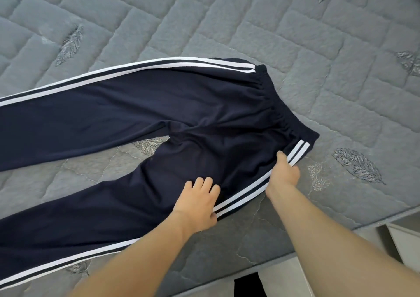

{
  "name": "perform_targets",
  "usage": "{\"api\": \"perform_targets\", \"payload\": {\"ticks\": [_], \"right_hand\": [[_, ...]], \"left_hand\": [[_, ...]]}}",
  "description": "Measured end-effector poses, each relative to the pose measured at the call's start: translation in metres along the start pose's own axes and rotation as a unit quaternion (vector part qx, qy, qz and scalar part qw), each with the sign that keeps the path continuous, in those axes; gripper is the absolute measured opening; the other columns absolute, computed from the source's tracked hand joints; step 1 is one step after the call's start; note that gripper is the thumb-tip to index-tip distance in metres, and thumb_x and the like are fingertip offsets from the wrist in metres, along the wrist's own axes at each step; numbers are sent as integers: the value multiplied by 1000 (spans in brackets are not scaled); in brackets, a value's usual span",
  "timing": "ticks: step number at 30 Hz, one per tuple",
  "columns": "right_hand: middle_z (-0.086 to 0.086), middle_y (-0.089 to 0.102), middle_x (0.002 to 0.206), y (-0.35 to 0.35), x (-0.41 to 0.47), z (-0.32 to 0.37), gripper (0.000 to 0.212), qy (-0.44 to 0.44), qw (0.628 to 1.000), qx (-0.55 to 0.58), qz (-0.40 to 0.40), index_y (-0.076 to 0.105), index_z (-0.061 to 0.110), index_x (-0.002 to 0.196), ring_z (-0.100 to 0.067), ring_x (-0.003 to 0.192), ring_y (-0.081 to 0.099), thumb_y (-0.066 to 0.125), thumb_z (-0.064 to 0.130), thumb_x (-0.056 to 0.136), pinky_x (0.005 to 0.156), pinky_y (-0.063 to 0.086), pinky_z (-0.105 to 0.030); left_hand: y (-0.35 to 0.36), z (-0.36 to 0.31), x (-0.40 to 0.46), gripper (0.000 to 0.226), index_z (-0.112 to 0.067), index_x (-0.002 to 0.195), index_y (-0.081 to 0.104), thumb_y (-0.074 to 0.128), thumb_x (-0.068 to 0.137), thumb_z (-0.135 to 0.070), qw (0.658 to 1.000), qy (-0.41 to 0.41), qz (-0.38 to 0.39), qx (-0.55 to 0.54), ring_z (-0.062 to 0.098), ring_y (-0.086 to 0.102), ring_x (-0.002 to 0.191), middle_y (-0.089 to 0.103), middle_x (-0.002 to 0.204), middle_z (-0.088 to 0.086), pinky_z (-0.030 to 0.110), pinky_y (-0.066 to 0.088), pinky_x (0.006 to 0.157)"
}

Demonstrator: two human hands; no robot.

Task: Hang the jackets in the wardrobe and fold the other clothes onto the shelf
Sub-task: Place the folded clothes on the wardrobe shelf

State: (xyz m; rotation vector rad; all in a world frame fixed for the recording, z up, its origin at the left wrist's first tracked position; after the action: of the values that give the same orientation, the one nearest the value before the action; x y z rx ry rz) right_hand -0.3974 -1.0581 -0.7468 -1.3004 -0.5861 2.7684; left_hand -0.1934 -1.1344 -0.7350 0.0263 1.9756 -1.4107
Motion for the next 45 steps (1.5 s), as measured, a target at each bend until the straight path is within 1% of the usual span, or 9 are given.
{"api": "perform_targets", "payload": {"ticks": [10, 15, 21, 24, 27, 29, 34, 41, 45], "right_hand": [[4, 65, 86, 38, -32, 44, 19, -19, 999, 37, 16, 57, 20, 98, -18, 74, 63, 57, 36, 87, 64, 50, -31], [-1, 68, 102, 71, -61, 54, 30, 2, 997, 70, 45, 61, 17, 113, -24, 88, 67, 52, 33, 90, 78, 59, -41], [-11, 66, 94, 154, -90, 108, 19, -24, 989, 68, 127, 62, 12, 95, -23, 78, 66, 49, 26, 96, 66, 59, -36], [-5, 64, 96, 203, -86, 133, 38, -65, 980, -24, 189, 62, 7, 100, -21, 87, 62, 45, 41, 98, 82, 54, -39], [-6, 61, 112, 214, -62, 165, 42, -247, 937, -241, 50, 60, 12, 118, -27, 103, 56, 45, 41, 92, 95, 43, -42], [-10, 50, 138, 209, -48, 180, 51, -336, 859, -381, -66, 48, 17, 134, -33, 126, 46, 48, 41, 89, 106, 32, -45], [-15, 40, 144, 216, 5, 171, 77, -283, 813, -508, -11, 40, 9, 140, -39, 131, 41, 57, 61, 85, 109, 33, -50], [-16, 41, 141, 225, 14, 179, 62, -330, 832, -445, -26, 39, 3, 133, -38, 124, 47, 58, 47, 93, 100, 37, -47], [-15, 30, 151, 228, 7, 173, 65, -345, 806, -477, -64, 31, 10, 142, -37, 137, 33, 59, 42, 93, 111, 24, -48]], "left_hand": [[11, 3, -36, 100, -8, 149, 16, 33, 77, -76, 981, -104, 166, 9, 41, 18, 134, 14, 147, 14, 66, 20, 99], [-14, 37, -38, 33, -16, 123, 51, 50, 91, -25, 973, -168, 110, -111, 33, 49, 114, 52, 128, 9, 43, 39, 89], [-92, 216, -8, 29, -5, 110, 61, 46, 88, -14, 842, -411, -2, -348, 39, 57, 112, 61, 123, 19, 37, 44, 89], [-158, 286, 26, 21, -8, 102, 56, 44, 86, -14, 858, -415, -141, -267, 41, 56, 108, 62, 118, 20, 41, 40, 85], [-185, 307, 57, 20, -7, 103, 55, 45, 87, -13, 888, -374, -237, -125, 41, 53, 105, 60, 112, 20, 44, 36, 85], [-167, 306, 73, 23, -9, 109, 56, 46, 89, -14, 891, -367, -239, -121, 39, 49, 106, 57, 113, 17, 45, 34, 88], [-116, 300, 93, 24, -10, 110, 55, 40, 101, -27, 898, -372, -205, -119, 41, 50, 102, 58, 111, 17, 46, 35, 82], [-174, 336, 118, 21, -8, 94, 54, 46, 100, -27, 895, -312, -319, -31, 42, 54, 86, 60, 91, 21, 47, 35, 72], [-156, 347, 142, 30, -9, 111, 53, 51, 98, -36, 908, -319, -246, -111, 43, 52, 102, 58, 110, 21, 49, 39, 82]]}}
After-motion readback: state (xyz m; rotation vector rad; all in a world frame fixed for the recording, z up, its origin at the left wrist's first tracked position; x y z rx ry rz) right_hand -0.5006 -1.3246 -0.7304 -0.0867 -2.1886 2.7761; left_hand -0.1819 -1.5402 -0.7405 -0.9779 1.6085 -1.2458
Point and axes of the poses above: each hand's wrist, its own x-axis towards the middle knuckle, its own y-axis out of the palm, z = x × y, the point moved 6 cm from there along x, towards the middle knuckle
